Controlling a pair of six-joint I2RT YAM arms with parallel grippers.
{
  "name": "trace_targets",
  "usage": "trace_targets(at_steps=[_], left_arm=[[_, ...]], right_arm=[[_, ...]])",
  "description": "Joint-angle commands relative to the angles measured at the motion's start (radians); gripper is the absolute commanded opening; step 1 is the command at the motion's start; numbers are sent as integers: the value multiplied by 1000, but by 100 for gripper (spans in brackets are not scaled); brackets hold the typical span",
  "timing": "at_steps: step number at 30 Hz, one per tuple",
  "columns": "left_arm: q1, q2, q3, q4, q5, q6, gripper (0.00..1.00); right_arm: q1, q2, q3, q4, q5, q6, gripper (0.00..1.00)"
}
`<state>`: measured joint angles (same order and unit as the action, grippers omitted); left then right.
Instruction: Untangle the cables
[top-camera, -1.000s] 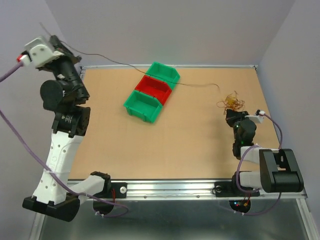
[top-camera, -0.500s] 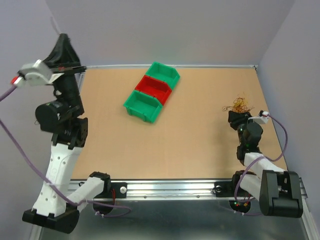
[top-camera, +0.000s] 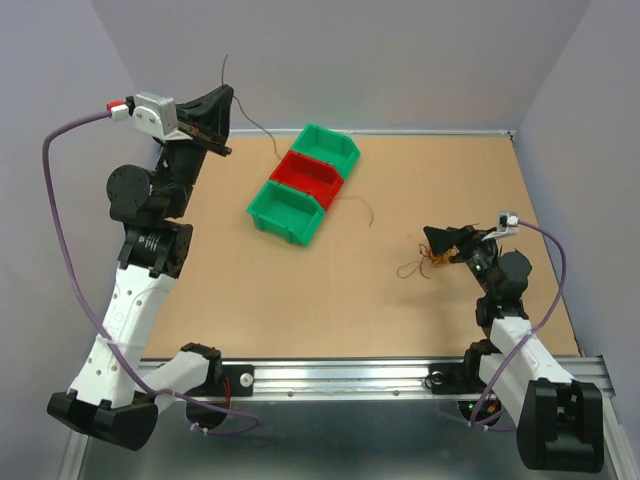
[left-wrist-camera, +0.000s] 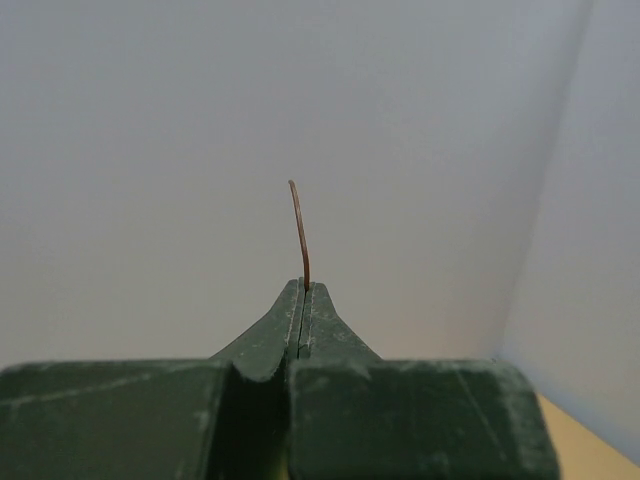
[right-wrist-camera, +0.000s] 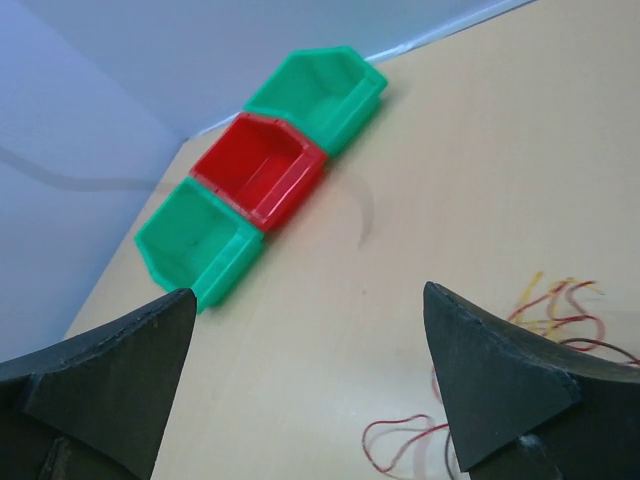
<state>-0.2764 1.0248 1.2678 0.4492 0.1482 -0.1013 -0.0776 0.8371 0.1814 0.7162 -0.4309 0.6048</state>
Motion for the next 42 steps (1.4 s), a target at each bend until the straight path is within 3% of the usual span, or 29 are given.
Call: trace_targets(at_steps=[1,6,10,15,21,34,36,42], left_arm=[[-61,-66,33,-21,215,-84,0],[-197,-92,-120,26,369,-117,0],[-264,0,-159,46,444,-100,0],[-314,93,-198,91,430,-83,0],[-333,40,-314,206,331,-60,0],[-333,-63,-357,215,226,-54,0],[-333,-65,-357,217,228,-60,0],[-333,-51,-347,200,226,-64,0]], right_arm=[[65,-6,26,103,-176,-39,99],[234,31,93,154,-197,-128,98],[340,65,147,187,-196,-197,99],[443,204,251,158,-264,-368,98],[594,498,394,173,-241,-488,95],[662,688,503,155,-54,-566,86],[662,709,515,152,-49,-573,78],[665,770,561,160,-98,-576,72]])
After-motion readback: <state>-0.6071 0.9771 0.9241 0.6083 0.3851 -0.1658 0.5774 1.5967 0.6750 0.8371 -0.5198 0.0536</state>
